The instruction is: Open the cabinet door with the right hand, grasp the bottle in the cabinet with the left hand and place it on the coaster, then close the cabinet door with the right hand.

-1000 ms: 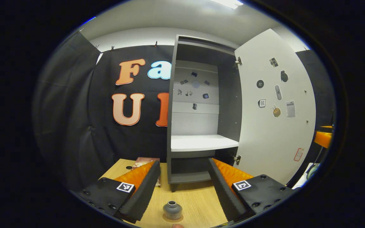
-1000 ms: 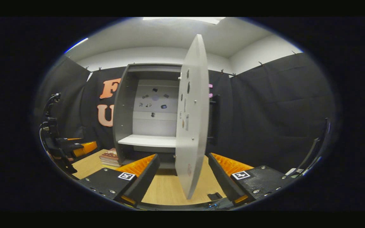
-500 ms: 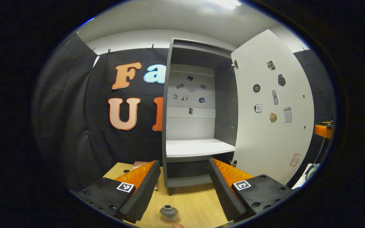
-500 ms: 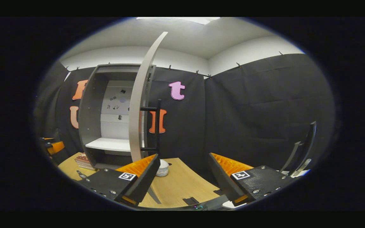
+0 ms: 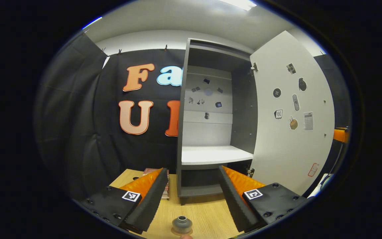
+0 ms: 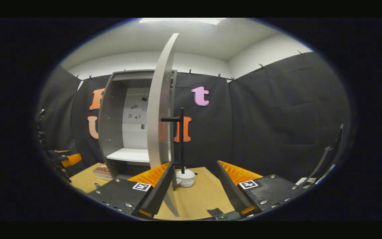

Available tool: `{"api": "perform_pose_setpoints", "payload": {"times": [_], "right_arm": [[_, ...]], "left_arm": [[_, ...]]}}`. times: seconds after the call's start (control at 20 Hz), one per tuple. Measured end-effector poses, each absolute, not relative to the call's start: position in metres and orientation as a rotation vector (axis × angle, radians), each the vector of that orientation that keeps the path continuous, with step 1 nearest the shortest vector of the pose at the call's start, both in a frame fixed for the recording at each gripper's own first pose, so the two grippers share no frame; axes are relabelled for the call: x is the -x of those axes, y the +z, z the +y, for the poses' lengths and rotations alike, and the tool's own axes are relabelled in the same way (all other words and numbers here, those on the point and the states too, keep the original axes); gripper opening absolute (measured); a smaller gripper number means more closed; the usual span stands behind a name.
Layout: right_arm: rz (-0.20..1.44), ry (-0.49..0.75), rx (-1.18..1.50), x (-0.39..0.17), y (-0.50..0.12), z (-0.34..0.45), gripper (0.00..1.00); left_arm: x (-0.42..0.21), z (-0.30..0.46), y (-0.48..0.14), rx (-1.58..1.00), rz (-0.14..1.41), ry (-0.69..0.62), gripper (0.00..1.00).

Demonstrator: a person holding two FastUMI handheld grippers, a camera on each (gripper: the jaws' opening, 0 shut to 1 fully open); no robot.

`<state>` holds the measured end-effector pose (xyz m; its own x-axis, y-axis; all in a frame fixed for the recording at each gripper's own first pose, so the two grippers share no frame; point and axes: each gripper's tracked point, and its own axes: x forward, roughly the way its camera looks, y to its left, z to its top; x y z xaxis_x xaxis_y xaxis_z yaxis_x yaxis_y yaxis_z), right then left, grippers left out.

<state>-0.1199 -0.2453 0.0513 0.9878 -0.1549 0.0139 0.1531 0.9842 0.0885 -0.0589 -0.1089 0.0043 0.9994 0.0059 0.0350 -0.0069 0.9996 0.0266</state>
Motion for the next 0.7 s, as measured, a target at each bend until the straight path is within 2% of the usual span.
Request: {"api": "perform_pose_setpoints", "payload": {"times": [0.1,0.15,0.2,0.25,0.3,0.35,0.4,0.45,0.5,0.6,0.7], "right_arm": [[-0.023,-0.112,-0.088,0.116,0.05,-0.23,0.78],[-0.026,-0.102,-0.074,0.115,0.051,-0.224,0.66],[-0.03,-0.089,-0.063,0.114,0.052,-0.218,0.68],[-0.032,-0.079,-0.063,0.112,0.052,-0.211,0.63],[-0.035,-0.073,-0.067,0.11,0.055,-0.208,0.52],[-0.037,-0.057,-0.069,0.109,0.056,-0.203,0.48],[-0.037,-0.031,-0.069,0.106,0.056,-0.196,0.47],[-0.031,0.002,-0.081,0.104,0.055,-0.186,0.56],[-0.022,0.038,-0.094,0.103,0.055,-0.174,0.47],[-0.019,0.095,-0.107,0.096,0.057,-0.15,0.47],[-0.02,0.131,-0.09,0.084,0.057,-0.125,0.56]], "left_arm": [[0.06,-0.104,0.003,-0.021,-0.03,0.018,0.97],[0.062,-0.102,0.0,-0.012,-0.024,0.023,0.97],[0.064,-0.099,-0.003,-0.003,-0.017,0.03,0.99],[0.066,-0.096,-0.005,0.002,-0.008,0.04,0.97],[0.07,-0.092,-0.006,0.003,-0.007,0.05,0.98],[0.073,-0.087,-0.005,0.001,-0.009,0.062,0.99],[0.075,-0.082,-0.004,-0.004,-0.012,0.071,0.97],[0.075,-0.078,-0.004,-0.011,-0.012,0.077,0.97],[0.075,-0.073,-0.004,-0.016,-0.013,0.083,0.98],[0.075,-0.061,-0.001,-0.016,-0.025,0.1,0.97],[0.074,-0.047,-0.002,-0.003,-0.028,0.116,0.98]]}}
